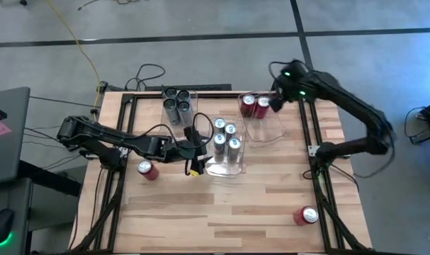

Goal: Sort soda cans
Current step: Put the red-black soda can into the right transparent bin

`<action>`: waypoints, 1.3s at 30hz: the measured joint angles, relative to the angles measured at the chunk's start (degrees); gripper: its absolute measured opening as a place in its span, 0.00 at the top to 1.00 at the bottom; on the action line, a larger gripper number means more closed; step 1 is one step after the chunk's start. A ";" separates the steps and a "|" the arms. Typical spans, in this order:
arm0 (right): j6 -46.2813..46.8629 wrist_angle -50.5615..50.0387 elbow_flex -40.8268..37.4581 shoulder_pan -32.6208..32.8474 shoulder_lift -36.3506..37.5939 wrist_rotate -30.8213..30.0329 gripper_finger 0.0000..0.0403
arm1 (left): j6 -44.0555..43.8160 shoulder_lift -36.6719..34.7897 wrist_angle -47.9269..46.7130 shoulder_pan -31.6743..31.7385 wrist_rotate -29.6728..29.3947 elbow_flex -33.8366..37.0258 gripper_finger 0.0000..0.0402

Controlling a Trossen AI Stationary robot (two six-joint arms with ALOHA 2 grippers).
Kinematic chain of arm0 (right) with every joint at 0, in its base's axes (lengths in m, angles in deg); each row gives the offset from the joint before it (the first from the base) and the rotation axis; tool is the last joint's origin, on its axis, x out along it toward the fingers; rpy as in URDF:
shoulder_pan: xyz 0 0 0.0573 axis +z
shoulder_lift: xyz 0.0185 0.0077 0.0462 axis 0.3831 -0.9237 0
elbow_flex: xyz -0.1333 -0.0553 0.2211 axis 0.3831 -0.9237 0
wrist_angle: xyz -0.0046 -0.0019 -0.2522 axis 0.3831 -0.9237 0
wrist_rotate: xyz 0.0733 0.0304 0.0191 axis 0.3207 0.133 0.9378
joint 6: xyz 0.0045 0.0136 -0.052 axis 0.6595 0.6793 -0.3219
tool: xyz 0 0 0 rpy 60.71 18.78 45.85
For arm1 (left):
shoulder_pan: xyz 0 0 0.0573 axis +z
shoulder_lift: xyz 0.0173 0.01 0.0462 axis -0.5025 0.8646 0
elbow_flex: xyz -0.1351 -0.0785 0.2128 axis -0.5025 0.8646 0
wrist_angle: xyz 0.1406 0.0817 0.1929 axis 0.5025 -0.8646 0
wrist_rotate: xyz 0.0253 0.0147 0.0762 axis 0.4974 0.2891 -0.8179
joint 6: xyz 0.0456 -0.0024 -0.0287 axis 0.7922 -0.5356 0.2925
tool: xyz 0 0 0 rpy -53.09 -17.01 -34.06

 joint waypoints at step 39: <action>89.47 -13.10 -2.51 97.88 -3.36 4.51 0.10 | -0.17 -0.59 4.96 -5.68 -0.73 0.00 0.15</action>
